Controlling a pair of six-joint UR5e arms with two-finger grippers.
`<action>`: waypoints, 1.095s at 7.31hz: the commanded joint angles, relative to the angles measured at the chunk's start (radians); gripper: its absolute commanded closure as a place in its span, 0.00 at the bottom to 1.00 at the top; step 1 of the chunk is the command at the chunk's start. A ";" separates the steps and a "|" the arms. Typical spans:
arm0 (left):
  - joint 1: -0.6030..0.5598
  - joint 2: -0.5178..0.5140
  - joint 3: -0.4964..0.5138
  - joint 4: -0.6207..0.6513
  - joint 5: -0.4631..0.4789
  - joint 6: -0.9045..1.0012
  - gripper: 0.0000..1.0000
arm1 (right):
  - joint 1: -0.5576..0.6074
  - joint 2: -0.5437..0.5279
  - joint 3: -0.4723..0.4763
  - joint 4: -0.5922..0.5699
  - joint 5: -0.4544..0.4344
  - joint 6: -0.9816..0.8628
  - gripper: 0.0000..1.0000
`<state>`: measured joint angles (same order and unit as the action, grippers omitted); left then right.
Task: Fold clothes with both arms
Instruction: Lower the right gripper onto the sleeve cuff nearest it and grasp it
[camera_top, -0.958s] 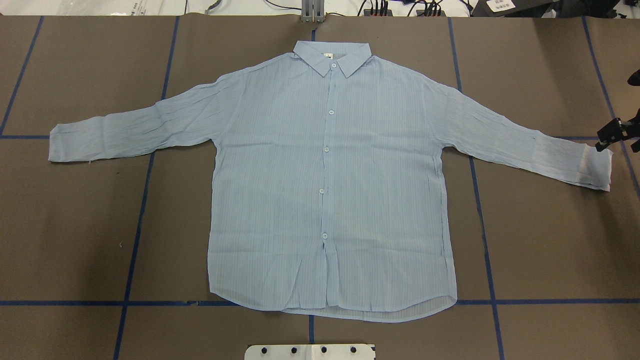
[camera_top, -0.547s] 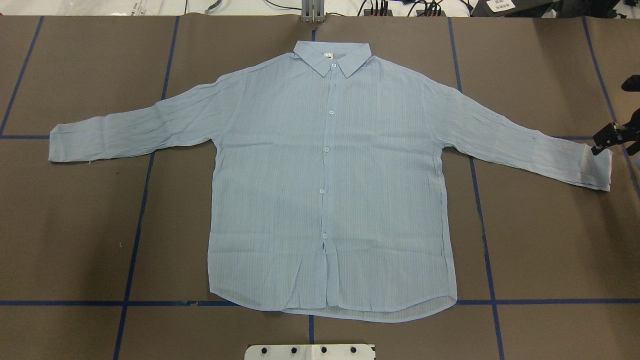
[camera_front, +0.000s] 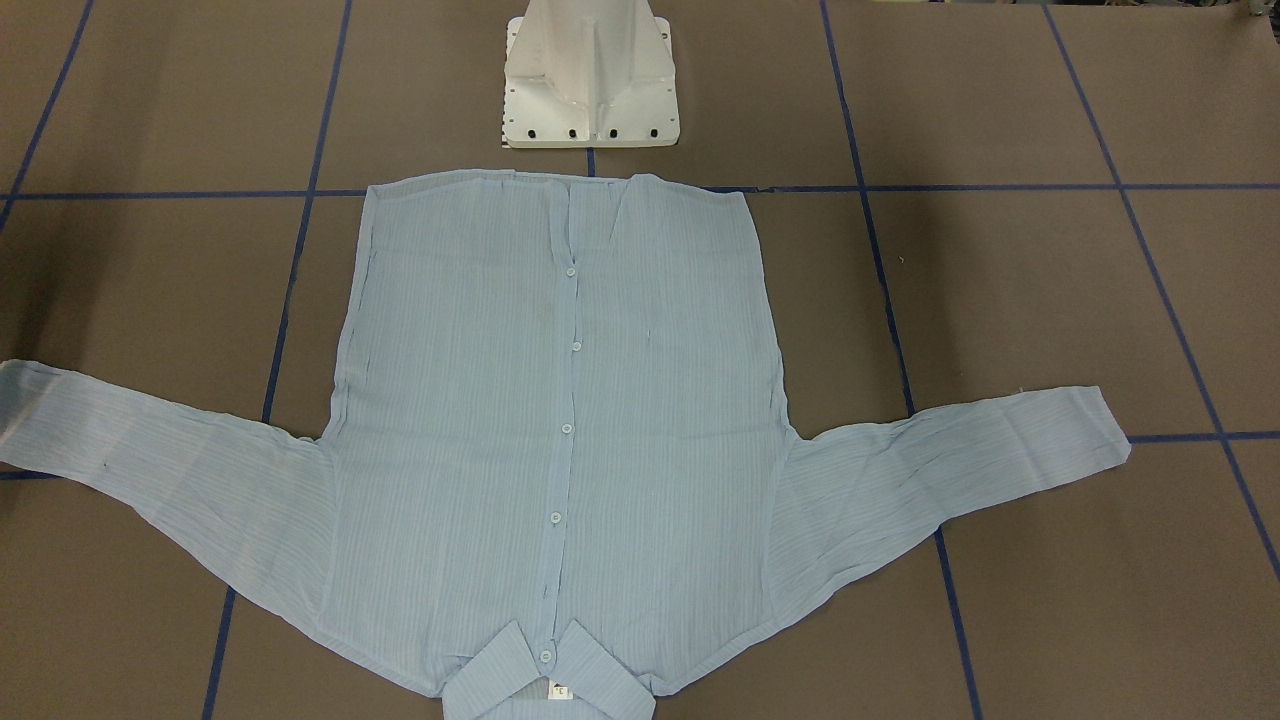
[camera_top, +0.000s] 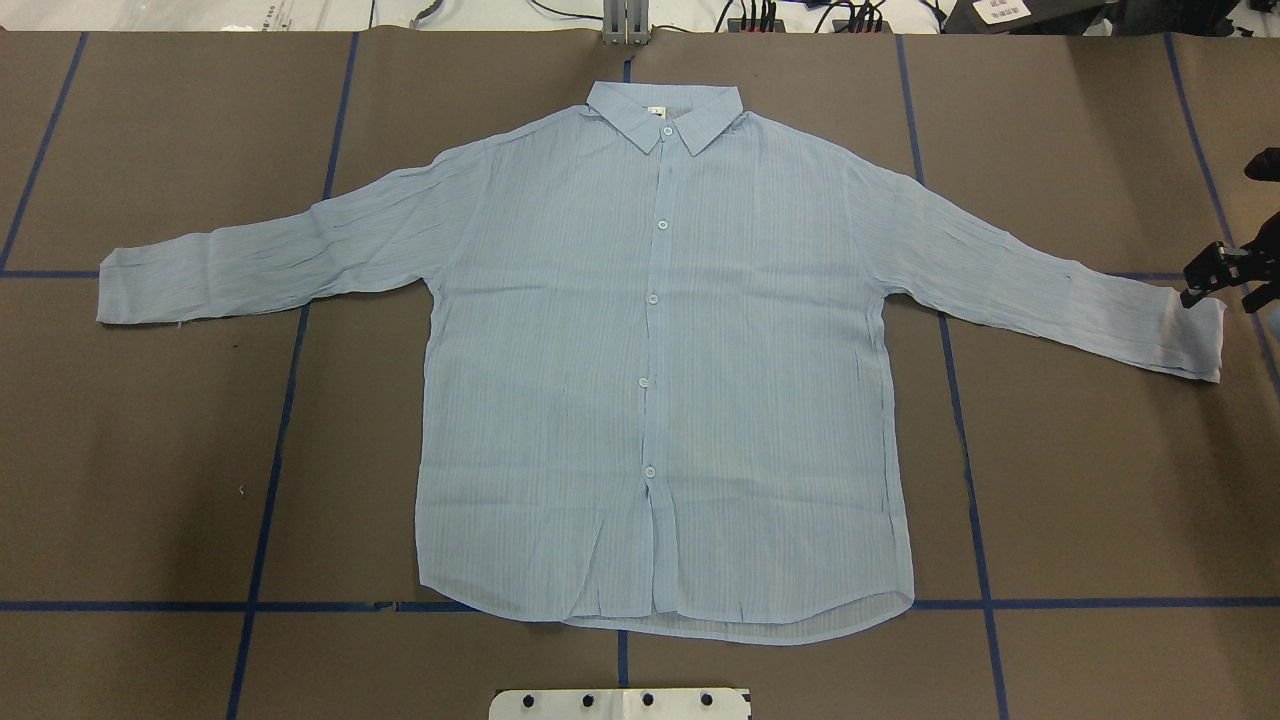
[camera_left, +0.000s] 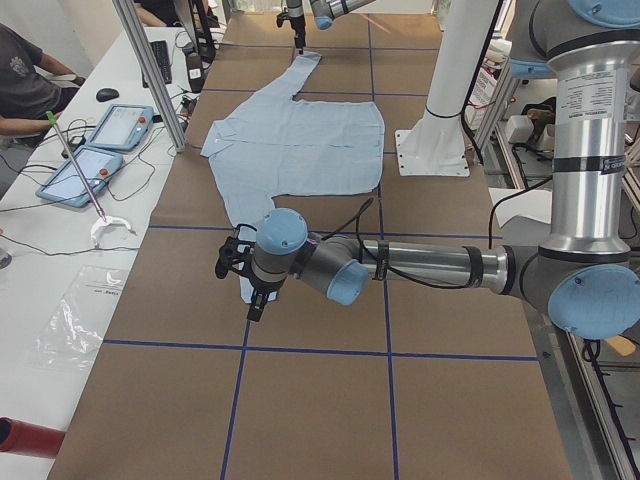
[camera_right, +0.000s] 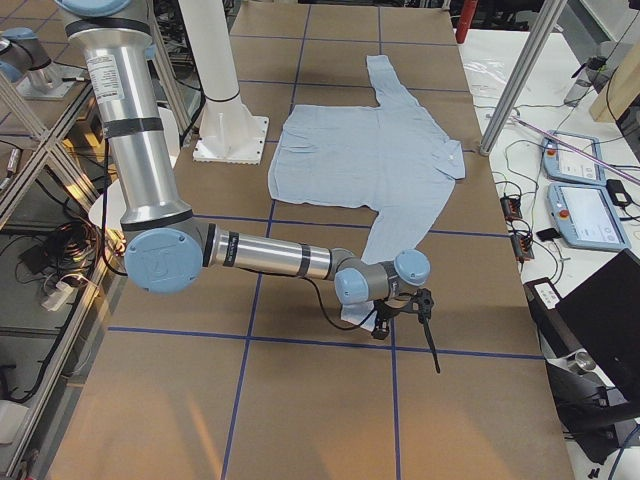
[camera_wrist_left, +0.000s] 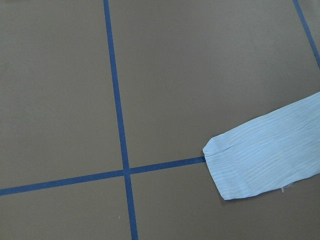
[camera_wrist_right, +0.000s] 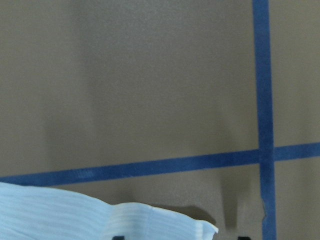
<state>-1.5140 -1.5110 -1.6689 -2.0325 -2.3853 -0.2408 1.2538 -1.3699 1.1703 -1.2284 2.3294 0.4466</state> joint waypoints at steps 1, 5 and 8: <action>0.000 0.000 0.000 0.000 0.000 0.002 0.00 | 0.001 0.005 -0.014 0.000 0.007 0.012 0.19; 0.000 -0.002 -0.002 0.000 0.002 0.002 0.00 | -0.001 0.023 -0.040 0.000 0.013 0.050 0.21; 0.000 -0.002 -0.002 0.000 0.002 0.000 0.00 | -0.001 0.031 -0.043 0.000 0.013 0.089 0.58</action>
<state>-1.5141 -1.5125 -1.6704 -2.0319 -2.3838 -0.2406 1.2542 -1.3405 1.1285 -1.2287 2.3424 0.5225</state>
